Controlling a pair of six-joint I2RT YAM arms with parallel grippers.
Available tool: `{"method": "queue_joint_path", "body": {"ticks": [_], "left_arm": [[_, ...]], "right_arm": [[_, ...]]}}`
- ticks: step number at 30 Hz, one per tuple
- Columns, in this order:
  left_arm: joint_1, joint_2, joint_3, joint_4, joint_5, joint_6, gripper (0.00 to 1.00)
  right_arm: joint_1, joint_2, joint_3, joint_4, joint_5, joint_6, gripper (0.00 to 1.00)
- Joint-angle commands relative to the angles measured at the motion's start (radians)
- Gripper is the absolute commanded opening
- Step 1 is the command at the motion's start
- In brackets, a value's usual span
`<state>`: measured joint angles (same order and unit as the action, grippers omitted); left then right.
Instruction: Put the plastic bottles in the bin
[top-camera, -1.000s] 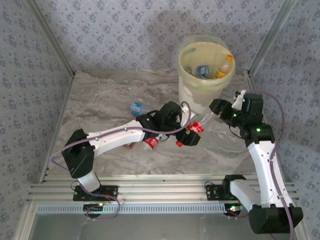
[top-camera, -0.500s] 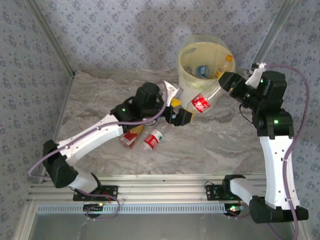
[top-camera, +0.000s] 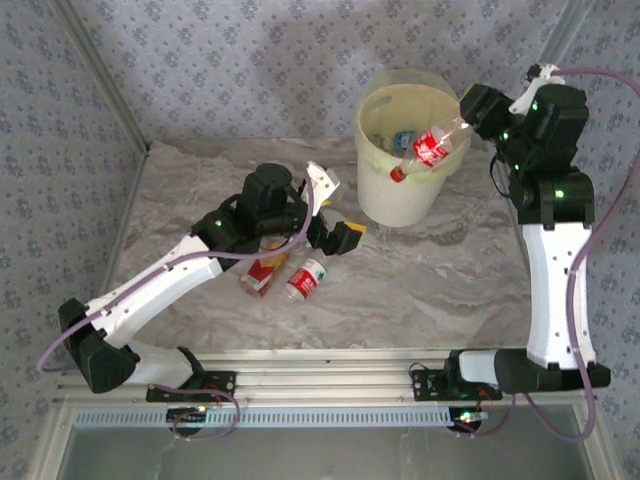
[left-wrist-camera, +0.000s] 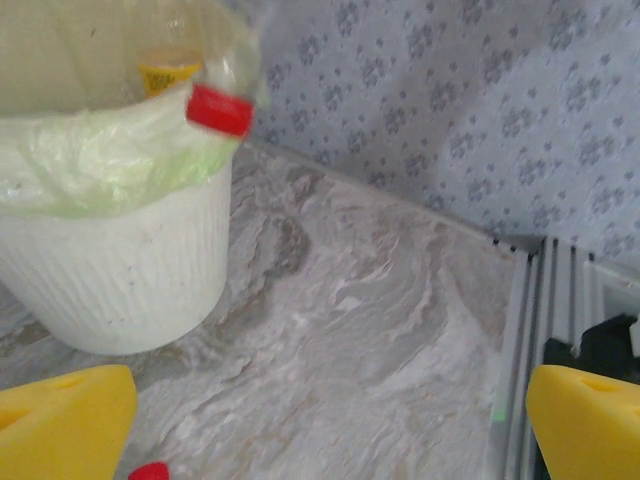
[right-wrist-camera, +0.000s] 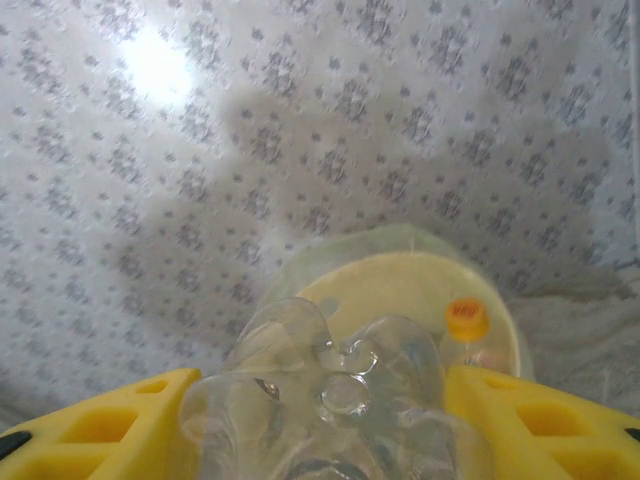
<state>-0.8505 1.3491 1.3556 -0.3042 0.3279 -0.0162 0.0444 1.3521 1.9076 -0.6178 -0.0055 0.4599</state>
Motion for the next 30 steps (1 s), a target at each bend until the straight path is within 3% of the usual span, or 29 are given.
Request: {"method": "queue_joint_path", "body": {"ticks": [1, 14, 20, 30], "left_arm": [[0.009, 0.008, -0.031, -0.072, 0.002, 0.082, 1.00], [0.010, 0.096, -0.001, -0.182, -0.037, 0.106, 0.99], [0.014, 0.110, 0.013, -0.207, -0.099, 0.092, 0.99], [0.017, 0.138, 0.031, -0.225, -0.099, 0.068, 1.00]], "right_arm": [[0.017, 0.073, 0.085, 0.077, 0.118, -0.076, 0.47], [0.053, 0.417, 0.388, 0.079, 0.260, -0.206, 0.47], [0.079, 0.535, 0.404, 0.124, 0.309, -0.287, 0.46], [0.130, 0.714, 0.438, 0.165, 0.383, -0.358, 0.46]]}}
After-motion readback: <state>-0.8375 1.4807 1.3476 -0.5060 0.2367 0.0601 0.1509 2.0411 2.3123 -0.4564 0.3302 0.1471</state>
